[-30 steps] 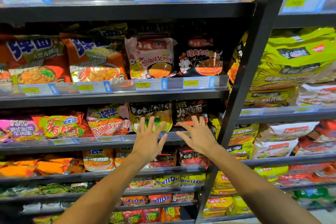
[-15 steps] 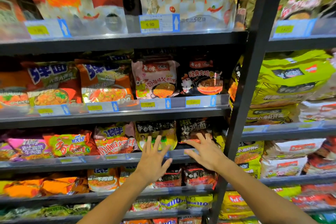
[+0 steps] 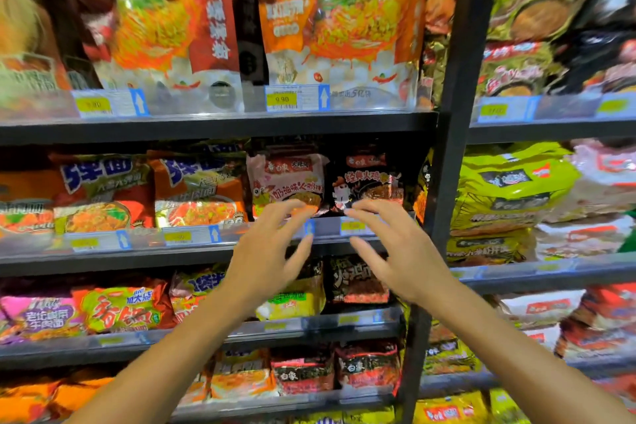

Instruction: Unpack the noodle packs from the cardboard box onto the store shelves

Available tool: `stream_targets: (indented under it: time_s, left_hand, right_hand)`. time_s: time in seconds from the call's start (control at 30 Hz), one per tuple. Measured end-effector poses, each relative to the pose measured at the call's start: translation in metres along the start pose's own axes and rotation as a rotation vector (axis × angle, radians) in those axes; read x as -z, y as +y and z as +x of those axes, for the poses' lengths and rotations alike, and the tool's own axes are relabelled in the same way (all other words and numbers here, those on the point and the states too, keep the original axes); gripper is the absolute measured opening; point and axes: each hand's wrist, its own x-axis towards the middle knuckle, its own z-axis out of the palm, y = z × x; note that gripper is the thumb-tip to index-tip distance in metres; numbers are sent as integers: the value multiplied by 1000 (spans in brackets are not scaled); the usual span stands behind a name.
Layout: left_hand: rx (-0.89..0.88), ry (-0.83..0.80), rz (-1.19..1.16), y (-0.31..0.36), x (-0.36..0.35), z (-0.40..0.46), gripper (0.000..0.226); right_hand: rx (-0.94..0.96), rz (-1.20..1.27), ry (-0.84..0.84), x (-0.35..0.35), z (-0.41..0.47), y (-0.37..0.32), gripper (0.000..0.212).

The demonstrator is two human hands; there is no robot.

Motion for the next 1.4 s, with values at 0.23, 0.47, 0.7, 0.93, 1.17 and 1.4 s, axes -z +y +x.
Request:
stream_targets:
  time_s: [0.23, 0.47, 0.7, 0.93, 1.17, 1.4]
  left_hand:
    - [217, -375, 237, -16, -19, 44, 56]
    - [257, -501, 247, -9, -17, 56, 58]
    - [173, -513, 178, -20, -8, 44, 60]
    - [133, -246, 111, -68, 60, -8, 49]
    - [320, -182, 151, -150, 123, -64, 61]
    - [371, -253, 206, -225, 166, -107, 60]
  right_hand:
    - [-276, -96, -325, -16, 36, 30, 68]
    - [-338, -177, -472, -22, 56, 36, 73]
    - [-419, -59, -406, -21, 60, 43, 57]
    - [-150, -1, -67, -29, 50, 5, 37]
    - [38, 150, -155, -67, 88, -99, 37]
    - [16, 92, -296, -126, 138, -186, 45]
